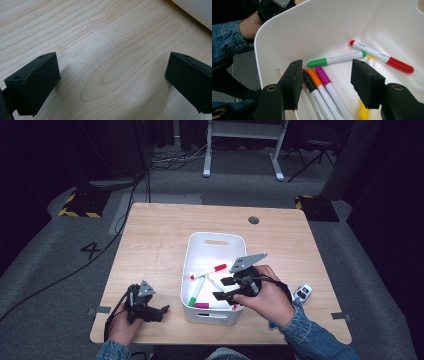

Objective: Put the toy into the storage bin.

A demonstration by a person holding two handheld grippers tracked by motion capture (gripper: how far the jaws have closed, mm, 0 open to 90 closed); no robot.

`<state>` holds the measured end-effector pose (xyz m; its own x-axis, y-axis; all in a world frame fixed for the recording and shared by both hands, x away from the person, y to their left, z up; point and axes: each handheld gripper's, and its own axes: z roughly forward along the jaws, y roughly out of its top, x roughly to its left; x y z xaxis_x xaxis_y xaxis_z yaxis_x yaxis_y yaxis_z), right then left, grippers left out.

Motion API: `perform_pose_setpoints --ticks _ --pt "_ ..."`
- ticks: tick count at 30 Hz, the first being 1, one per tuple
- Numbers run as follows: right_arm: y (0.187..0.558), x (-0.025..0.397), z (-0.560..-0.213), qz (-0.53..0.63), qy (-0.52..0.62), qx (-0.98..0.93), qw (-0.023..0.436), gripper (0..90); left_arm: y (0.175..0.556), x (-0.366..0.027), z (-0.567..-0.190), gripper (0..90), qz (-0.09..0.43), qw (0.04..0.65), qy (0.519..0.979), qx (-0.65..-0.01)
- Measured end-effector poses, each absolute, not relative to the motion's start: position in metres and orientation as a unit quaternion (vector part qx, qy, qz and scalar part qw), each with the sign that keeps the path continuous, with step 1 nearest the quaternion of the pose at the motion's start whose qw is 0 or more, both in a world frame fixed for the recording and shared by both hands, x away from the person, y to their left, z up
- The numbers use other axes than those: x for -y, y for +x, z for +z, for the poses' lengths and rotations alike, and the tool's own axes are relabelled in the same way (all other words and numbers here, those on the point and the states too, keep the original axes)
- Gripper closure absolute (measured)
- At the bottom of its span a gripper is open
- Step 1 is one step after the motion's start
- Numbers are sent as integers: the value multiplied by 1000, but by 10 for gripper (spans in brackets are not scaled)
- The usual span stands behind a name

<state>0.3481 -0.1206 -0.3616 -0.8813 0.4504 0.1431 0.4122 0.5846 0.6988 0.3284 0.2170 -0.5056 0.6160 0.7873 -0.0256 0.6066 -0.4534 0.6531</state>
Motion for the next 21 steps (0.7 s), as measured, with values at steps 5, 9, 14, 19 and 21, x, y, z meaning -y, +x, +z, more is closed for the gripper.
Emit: perform_pose_setpoints --ticks 5,9,14,19,21 --pt "348 140 -356 393 264 -880 31 456 329 -217 -505 0 146 317 841 -413" --pt "349 158 -353 395 284 -873 36 482 330 -217 -506 0 145 320 841 -411" --pt "350 176 -351 406 296 -863 45 505 330 -216 -505 0 139 317 841 -416" --pt "347 200 -346 404 319 -855 57 537 330 -216 -505 0 139 318 840 -417" --pt "347 209 -347 399 330 -854 59 548 330 -216 -505 0 139 317 841 -416"
